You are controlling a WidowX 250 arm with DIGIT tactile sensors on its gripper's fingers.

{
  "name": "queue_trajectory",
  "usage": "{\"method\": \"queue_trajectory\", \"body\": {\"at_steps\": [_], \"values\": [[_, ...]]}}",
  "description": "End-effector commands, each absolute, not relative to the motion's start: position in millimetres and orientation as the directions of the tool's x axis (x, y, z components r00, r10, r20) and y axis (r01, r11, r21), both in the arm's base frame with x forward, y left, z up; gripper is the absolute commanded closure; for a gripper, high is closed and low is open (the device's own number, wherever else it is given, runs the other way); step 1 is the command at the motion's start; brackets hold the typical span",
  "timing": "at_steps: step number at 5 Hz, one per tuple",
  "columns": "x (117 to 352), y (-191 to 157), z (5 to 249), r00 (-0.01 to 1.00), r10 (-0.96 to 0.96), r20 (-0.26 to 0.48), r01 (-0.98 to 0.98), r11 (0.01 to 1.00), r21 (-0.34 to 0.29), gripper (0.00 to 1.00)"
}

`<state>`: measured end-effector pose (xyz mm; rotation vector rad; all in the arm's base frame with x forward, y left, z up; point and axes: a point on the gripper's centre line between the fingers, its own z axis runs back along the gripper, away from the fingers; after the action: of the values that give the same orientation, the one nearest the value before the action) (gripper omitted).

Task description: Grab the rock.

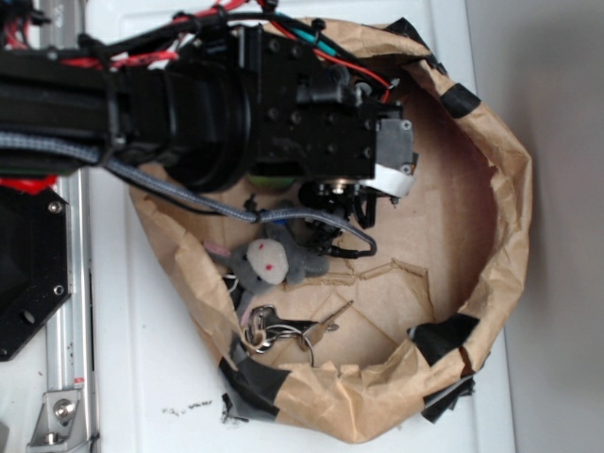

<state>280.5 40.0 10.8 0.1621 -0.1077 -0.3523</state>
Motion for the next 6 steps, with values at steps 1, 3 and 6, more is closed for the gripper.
{"method": "queue_trajectory", "body": {"at_steps": [1, 3, 6], "values": [[280, 36, 58, 0.954, -0.282, 0.103, 0.268, 0.954, 0.134, 1.00], [299, 17, 140, 0.987, 0.044, 0.153, -0.033, 0.997, -0.073, 1.00], [324, -3, 144, 0.978, 0.187, 0.090, -0.168, 0.967, -0.190, 1.00]]}}
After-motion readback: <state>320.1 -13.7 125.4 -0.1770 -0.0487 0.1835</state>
